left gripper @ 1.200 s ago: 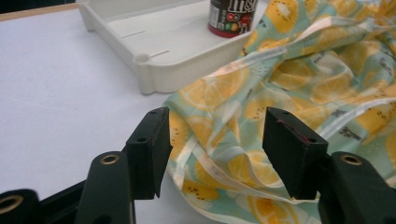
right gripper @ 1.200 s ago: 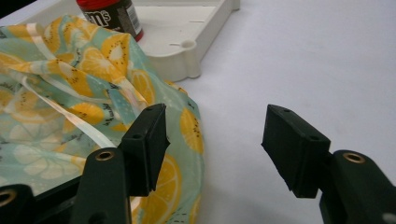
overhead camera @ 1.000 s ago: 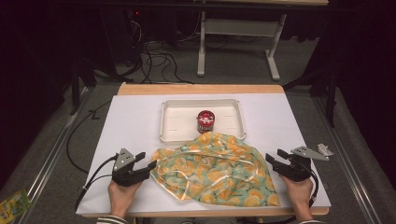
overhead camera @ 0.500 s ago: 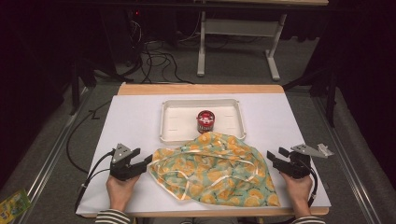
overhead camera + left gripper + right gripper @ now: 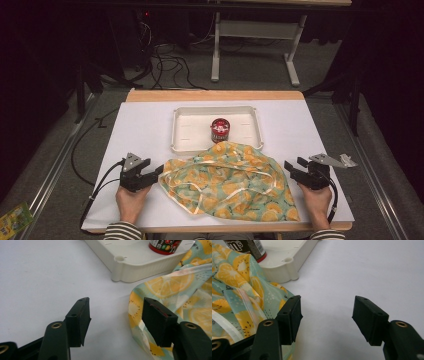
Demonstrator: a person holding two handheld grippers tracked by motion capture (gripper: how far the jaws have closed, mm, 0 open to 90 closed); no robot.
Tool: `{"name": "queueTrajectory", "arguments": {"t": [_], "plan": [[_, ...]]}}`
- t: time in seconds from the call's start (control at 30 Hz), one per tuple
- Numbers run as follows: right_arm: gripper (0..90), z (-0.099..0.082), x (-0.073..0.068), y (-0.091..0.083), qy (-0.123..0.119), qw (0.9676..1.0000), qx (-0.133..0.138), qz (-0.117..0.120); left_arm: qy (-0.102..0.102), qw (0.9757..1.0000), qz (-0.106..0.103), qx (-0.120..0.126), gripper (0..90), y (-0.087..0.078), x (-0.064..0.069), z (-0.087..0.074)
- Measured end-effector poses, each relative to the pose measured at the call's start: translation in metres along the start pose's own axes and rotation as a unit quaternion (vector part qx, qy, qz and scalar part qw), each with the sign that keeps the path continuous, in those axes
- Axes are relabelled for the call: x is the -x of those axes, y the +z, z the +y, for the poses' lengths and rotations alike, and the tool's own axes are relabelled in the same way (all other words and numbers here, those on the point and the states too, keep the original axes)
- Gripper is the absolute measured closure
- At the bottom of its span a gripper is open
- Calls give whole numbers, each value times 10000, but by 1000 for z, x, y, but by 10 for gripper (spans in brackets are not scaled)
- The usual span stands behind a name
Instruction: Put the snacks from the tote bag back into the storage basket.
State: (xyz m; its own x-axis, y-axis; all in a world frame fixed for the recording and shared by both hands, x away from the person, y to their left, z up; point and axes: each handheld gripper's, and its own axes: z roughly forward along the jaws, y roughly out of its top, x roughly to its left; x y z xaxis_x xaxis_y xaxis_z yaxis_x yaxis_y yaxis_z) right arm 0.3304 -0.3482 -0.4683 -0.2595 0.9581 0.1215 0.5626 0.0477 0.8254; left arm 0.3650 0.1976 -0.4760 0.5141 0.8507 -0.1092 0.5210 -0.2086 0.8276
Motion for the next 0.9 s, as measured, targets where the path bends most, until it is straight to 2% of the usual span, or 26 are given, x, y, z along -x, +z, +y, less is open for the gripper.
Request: {"name": "queueTrajectory", "arguments": {"t": [0.23, 0.47, 0.9], "plan": [[405, -6, 0, 3, 50, 10000, 8, 25, -92, 9999, 47, -32, 393, 5, -2, -4], [400, -8, -2, 4, -14, 10000, 16, -36, -48, 9999, 110, -63, 386, 6, -1, -5], [387, -9, -3, 4, -77, 9999, 51, -79, -23, 10000, 60, -32, 380, 6, -1, -6]]}}
